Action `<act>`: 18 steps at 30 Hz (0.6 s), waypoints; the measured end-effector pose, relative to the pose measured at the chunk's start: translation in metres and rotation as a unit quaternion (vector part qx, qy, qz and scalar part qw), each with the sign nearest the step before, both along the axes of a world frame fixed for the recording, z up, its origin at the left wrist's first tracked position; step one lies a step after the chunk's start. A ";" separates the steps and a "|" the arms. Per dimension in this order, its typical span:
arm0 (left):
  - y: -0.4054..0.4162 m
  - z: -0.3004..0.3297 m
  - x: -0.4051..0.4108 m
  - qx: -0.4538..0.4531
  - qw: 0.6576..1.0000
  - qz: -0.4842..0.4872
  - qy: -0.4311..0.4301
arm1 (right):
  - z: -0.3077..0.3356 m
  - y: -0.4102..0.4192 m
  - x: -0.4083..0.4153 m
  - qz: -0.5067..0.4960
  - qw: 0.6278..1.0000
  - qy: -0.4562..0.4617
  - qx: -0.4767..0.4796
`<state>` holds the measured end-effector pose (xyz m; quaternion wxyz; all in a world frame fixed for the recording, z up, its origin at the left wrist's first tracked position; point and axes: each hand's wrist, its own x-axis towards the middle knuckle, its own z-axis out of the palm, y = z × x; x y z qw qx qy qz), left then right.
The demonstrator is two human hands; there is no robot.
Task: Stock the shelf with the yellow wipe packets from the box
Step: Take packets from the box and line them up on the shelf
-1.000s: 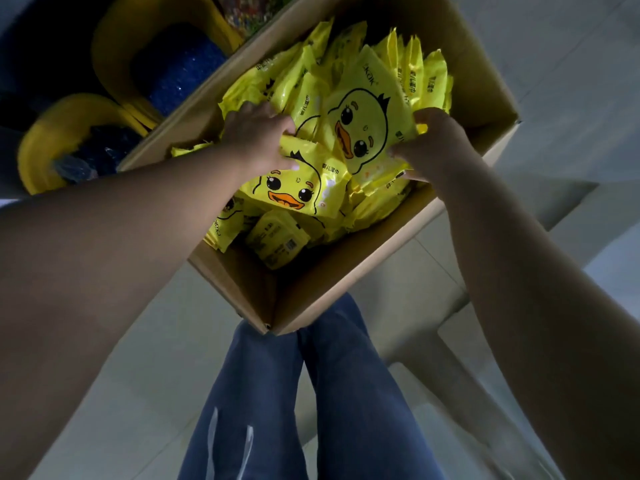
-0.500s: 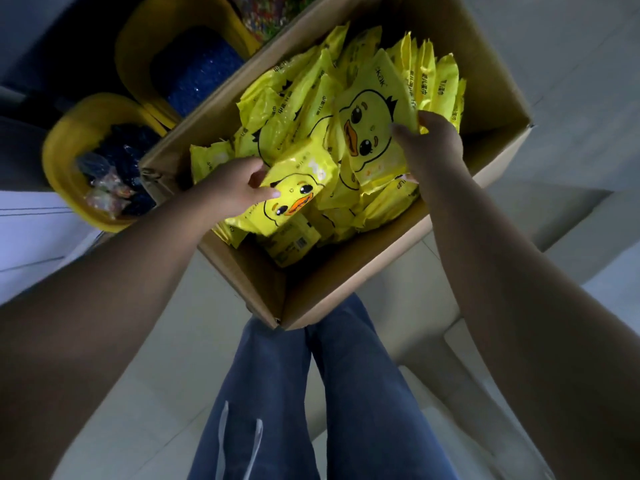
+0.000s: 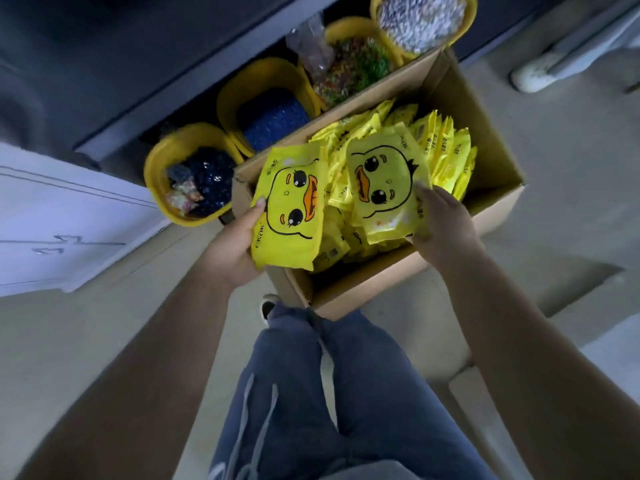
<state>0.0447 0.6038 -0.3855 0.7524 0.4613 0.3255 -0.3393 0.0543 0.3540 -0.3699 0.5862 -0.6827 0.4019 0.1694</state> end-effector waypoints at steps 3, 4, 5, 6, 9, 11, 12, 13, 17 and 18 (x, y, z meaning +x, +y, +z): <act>0.001 0.037 -0.026 -0.044 0.997 0.040 -0.040 | 0.037 0.010 -0.010 0.023 1.000 -0.003 0.005; 0.005 0.048 -0.034 -0.058 0.995 0.051 -0.062 | 0.045 0.013 -0.018 -0.006 0.996 -0.012 0.089; 0.010 0.057 -0.041 -0.069 0.993 0.057 -0.080 | 0.057 0.018 -0.025 -0.031 0.987 -0.010 0.156; 0.019 0.066 -0.048 -0.078 0.990 0.060 -0.099 | 0.068 0.025 -0.031 -0.086 0.970 -0.001 0.226; 0.050 0.086 -0.070 -0.029 0.989 0.068 -0.128 | 0.088 0.048 -0.047 -0.083 0.946 -0.034 0.313; 0.073 0.097 -0.087 0.008 0.989 0.074 -0.131 | 0.099 0.066 -0.059 -0.046 0.948 -0.072 0.306; 0.086 0.102 -0.098 0.021 0.988 0.080 -0.130 | 0.104 0.077 -0.065 -0.025 0.952 -0.090 0.293; 0.098 0.108 -0.111 0.035 0.987 0.087 -0.130 | 0.109 0.088 -0.074 0.001 0.952 -0.103 0.288; 0.147 0.130 -0.165 0.113 0.978 0.126 -0.121 | 0.131 0.133 -0.108 0.105 0.951 -0.134 0.259; 0.160 0.136 -0.175 0.138 0.975 0.128 -0.122 | 0.138 0.144 -0.115 0.135 0.950 -0.139 0.246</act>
